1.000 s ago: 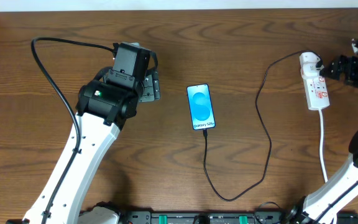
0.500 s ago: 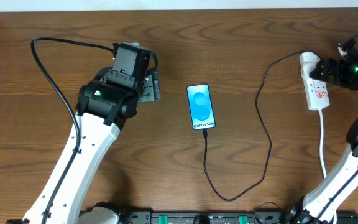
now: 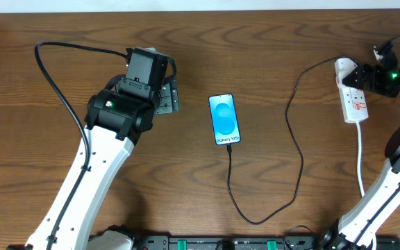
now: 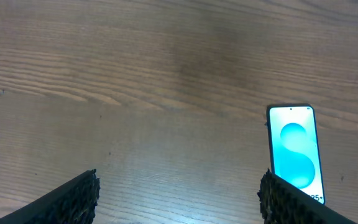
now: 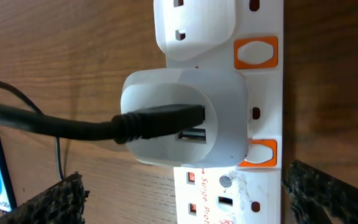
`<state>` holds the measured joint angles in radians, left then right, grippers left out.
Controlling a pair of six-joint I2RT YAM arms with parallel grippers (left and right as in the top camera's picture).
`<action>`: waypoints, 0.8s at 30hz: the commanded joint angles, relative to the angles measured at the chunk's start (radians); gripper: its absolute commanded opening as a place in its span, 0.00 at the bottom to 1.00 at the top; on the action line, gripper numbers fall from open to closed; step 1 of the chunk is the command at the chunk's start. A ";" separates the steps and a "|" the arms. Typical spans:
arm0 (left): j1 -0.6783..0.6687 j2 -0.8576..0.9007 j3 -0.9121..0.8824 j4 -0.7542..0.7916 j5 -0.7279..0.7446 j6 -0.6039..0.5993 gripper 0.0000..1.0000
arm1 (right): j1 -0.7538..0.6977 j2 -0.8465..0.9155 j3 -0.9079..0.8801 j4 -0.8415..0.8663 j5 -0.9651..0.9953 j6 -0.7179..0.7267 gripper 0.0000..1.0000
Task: Plug charger to phone and switch on socket
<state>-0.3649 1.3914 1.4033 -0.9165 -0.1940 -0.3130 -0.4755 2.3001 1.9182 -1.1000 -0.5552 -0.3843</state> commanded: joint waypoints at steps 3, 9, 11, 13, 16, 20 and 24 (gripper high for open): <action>0.001 0.000 0.009 -0.003 -0.020 0.013 0.82 | 0.029 0.016 0.016 0.004 -0.050 -0.016 0.99; 0.001 0.000 0.009 -0.003 -0.021 0.013 0.82 | 0.047 0.017 0.015 0.004 -0.056 -0.016 0.99; 0.001 0.000 0.009 -0.003 -0.020 0.013 0.82 | 0.050 0.017 0.015 0.004 -0.056 -0.014 0.99; 0.001 0.000 0.009 -0.003 -0.021 0.013 0.82 | 0.051 0.017 0.015 0.003 -0.057 -0.012 0.99; 0.001 0.000 0.009 -0.003 -0.021 0.013 0.82 | 0.051 0.017 0.015 0.000 -0.056 -0.013 0.99; 0.001 0.000 0.009 -0.003 -0.020 0.013 0.82 | 0.051 0.017 0.012 0.000 -0.057 -0.012 0.99; 0.001 0.000 0.008 -0.003 -0.020 0.013 0.82 | 0.051 0.017 -0.001 0.000 -0.058 0.013 0.99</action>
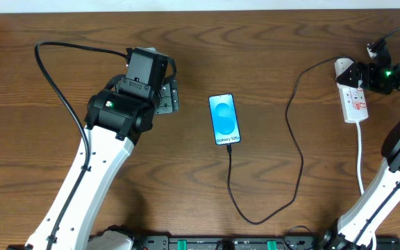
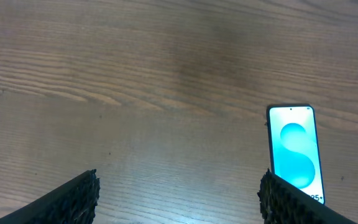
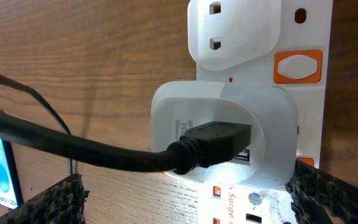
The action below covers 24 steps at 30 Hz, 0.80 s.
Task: Plug charger to phone and switch on socket
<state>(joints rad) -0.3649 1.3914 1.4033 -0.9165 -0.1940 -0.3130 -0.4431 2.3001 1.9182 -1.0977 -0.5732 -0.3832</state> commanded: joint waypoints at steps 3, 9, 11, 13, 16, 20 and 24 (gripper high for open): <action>0.001 0.000 0.009 -0.003 -0.020 0.013 0.82 | 0.020 0.017 -0.018 -0.002 -0.040 0.012 0.99; 0.001 0.000 0.009 -0.003 -0.020 0.013 0.82 | 0.019 0.017 -0.106 0.039 -0.041 0.013 0.99; 0.001 0.000 0.009 -0.003 -0.020 0.013 0.82 | 0.019 0.017 -0.127 0.042 -0.046 0.012 0.99; 0.001 0.000 0.009 -0.003 -0.020 0.013 0.82 | 0.019 0.017 -0.142 0.043 -0.047 0.012 0.99; 0.001 0.000 0.009 -0.003 -0.020 0.013 0.82 | 0.019 0.017 -0.146 0.038 -0.047 0.012 0.99; 0.001 0.000 0.009 -0.003 -0.021 0.013 0.83 | 0.019 0.017 -0.146 0.035 -0.047 0.013 0.99; 0.001 0.000 0.009 -0.003 -0.020 0.013 0.82 | 0.018 0.017 -0.144 0.034 -0.046 0.038 0.99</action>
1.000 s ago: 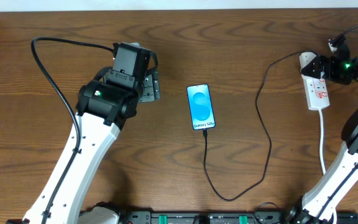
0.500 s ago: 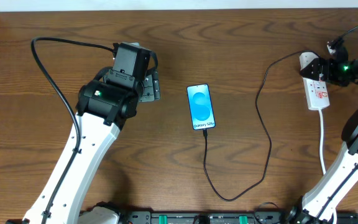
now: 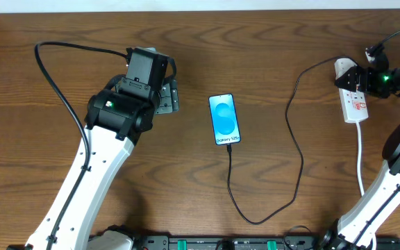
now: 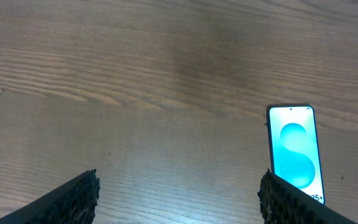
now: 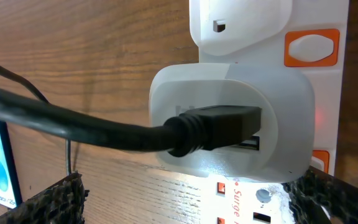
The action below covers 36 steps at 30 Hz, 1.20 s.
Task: Plug charger to phone and switch on socket
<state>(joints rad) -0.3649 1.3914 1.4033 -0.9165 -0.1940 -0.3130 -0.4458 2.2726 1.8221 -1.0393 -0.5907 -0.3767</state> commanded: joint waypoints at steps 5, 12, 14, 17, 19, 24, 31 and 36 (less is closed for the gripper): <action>0.001 0.000 0.009 -0.003 -0.020 0.013 0.82 | 0.015 0.029 -0.007 -0.035 0.107 0.170 0.99; 0.001 0.000 0.009 -0.003 -0.020 0.013 0.82 | 0.014 -0.075 0.057 -0.065 0.226 0.284 0.99; 0.001 0.000 0.008 -0.003 -0.020 0.013 0.82 | 0.014 -0.122 0.061 -0.067 0.226 0.304 0.99; 0.001 0.000 0.008 -0.003 -0.021 0.013 0.82 | 0.015 -0.206 0.061 -0.085 0.227 0.328 0.99; 0.001 0.000 0.009 -0.003 -0.020 0.013 0.82 | 0.016 -0.257 0.061 -0.104 0.227 0.332 0.99; 0.001 0.000 0.009 -0.003 -0.020 0.013 0.83 | 0.017 -0.377 0.061 -0.188 0.225 0.339 0.99; 0.001 0.000 0.009 -0.003 -0.020 0.013 0.82 | 0.017 -0.505 0.061 -0.300 0.225 0.339 0.99; 0.001 0.000 0.009 -0.003 -0.020 0.013 0.82 | 0.018 -0.538 0.061 -0.351 0.214 0.339 0.99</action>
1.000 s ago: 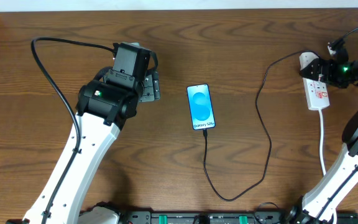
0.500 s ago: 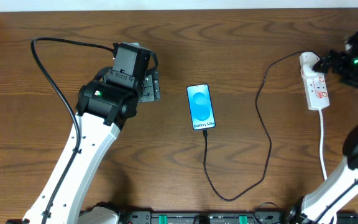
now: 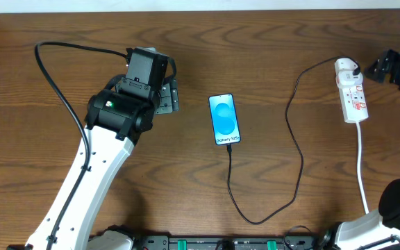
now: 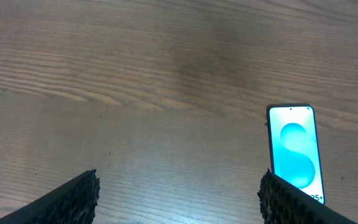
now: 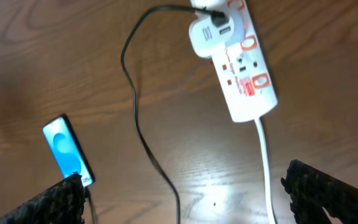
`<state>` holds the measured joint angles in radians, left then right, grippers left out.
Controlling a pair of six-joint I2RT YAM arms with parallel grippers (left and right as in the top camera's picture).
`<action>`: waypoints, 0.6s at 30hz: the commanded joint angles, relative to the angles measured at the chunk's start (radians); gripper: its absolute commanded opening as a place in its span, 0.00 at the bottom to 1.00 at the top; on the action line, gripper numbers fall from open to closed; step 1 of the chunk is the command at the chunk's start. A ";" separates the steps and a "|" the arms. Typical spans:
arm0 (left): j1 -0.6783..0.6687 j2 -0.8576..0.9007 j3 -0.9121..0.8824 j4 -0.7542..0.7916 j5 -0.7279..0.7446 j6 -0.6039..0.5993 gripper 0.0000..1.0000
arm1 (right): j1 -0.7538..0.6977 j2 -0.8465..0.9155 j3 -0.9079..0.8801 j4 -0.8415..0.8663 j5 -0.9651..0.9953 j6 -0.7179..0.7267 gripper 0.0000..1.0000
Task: Plug charger to phone and switch on socket
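The phone [image 3: 225, 119] lies face up mid-table with its blue screen lit, also visible in the wrist views [image 4: 296, 155] [image 5: 67, 149]. A black cable [image 3: 298, 149] runs from its lower end in a loop to the white charger adapter [image 5: 210, 34], which is plugged into the white power strip [image 3: 353, 97] [image 5: 244, 71] with orange switches. My right gripper [image 3: 394, 68] [image 5: 185, 199] is open, up and to the right of the strip, holding nothing. My left gripper [image 3: 167, 97] [image 4: 179, 199] is open left of the phone over bare wood.
The strip's white lead [image 3: 361, 163] runs toward the front edge at the right. A black arm cable [image 3: 54, 69] arcs over the table's left part. The table is dark wood [image 3: 186, 180].
My right gripper was close over the adapter on the strip; now it is drawn back and higher, to the strip's right, with the whole strip and phone in its view. The left arm has not moved.
My right gripper stood open close over the strip and adapter, sitting a little differently along the strip at each of the three earlier moments, and now it is well clear of it. The phone stayed cabled and lit, and the left arm stayed still throughout.
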<state>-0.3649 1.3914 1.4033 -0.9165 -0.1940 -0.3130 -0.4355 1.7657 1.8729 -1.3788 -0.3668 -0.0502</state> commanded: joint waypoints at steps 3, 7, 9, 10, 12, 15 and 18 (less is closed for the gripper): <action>0.001 0.000 0.009 -0.003 -0.021 0.013 0.82 | 0.008 -0.030 0.010 -0.016 -0.005 0.012 0.99; 0.001 0.000 0.009 -0.003 -0.020 0.013 0.82 | 0.005 -0.029 0.010 -0.016 -0.005 0.012 0.99; 0.001 0.000 0.008 -0.003 -0.020 0.013 0.82 | 0.001 -0.029 0.010 -0.016 -0.005 0.012 0.99; 0.001 0.000 0.009 -0.003 -0.020 0.013 0.82 | 0.001 -0.029 0.010 -0.016 -0.005 0.012 0.99; 0.001 0.000 0.009 -0.003 -0.020 0.013 0.82 | 0.001 -0.029 0.010 -0.016 -0.005 0.012 0.99; 0.001 0.000 0.009 -0.003 -0.020 0.013 0.82 | 0.002 -0.029 0.010 -0.016 -0.005 0.012 0.99; 0.001 0.000 0.009 -0.003 -0.020 0.013 0.82 | 0.002 -0.029 0.010 -0.016 -0.005 0.012 0.99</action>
<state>-0.3649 1.3914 1.4033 -0.9165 -0.1940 -0.3126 -0.4355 1.7527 1.8729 -1.3937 -0.3664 -0.0502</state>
